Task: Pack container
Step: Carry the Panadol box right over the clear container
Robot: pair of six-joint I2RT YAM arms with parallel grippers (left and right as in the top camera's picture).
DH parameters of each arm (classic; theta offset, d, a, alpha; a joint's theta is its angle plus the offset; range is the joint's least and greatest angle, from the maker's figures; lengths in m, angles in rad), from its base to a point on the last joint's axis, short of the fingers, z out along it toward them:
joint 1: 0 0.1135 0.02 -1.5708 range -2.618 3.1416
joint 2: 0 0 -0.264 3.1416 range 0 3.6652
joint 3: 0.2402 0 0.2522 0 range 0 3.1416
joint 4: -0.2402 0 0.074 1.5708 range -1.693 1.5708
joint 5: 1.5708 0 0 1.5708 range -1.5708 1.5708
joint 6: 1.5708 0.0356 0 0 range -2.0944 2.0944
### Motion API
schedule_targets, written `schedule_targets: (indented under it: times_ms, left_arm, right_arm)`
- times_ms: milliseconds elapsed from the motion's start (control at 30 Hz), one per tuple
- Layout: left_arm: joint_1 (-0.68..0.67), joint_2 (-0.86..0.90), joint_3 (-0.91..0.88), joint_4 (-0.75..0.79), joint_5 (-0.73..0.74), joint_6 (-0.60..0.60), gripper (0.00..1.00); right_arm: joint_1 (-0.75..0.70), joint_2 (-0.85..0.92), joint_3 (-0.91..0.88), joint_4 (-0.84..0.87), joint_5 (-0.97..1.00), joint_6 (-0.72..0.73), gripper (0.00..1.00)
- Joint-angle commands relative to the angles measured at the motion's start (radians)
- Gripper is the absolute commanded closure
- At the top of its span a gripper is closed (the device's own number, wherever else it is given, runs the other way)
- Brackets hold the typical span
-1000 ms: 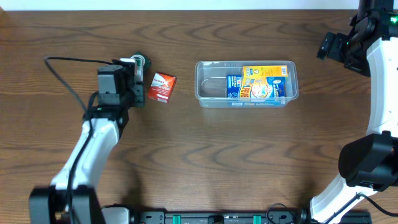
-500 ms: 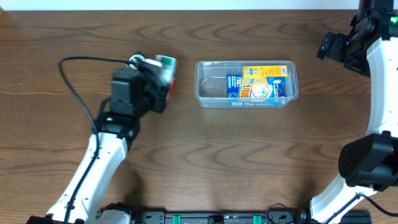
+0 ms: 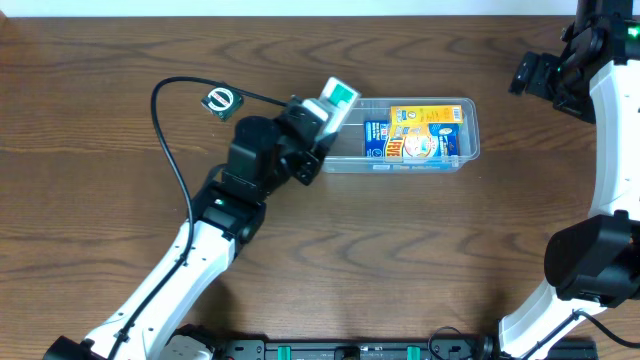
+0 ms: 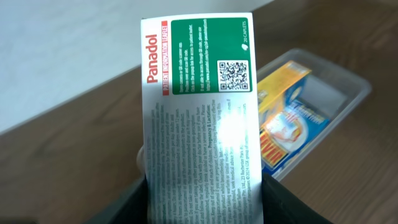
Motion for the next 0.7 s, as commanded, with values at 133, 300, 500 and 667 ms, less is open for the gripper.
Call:
schedule_targets:
  times_ms: [133, 300, 500, 667]
  left_arm:
    - [-0.102, 0.068, 0.018, 0.142, 0.006, 0.014, 0.49]
    - [-0.174, 0.175, 0.018, 0.304, 0.006, 0.014, 0.49]
    - [-0.234, 0.303, 0.018, 0.505, 0.005, 0.014, 0.52]
    - [-0.253, 0.371, 0.018, 0.613, 0.005, 0.014, 0.55]
  right_arm:
    - [-0.002, -0.027, 0.006, 0.0, 0.011, 0.016, 0.01]
    - [-0.002, -0.027, 0.006, 0.0, 0.011, 0.016, 0.01]
    - [-0.002, -0.027, 0.006, 0.0, 0.011, 0.016, 0.01]
    - [-0.002, -0.027, 0.006, 0.0, 0.011, 0.016, 0.01]
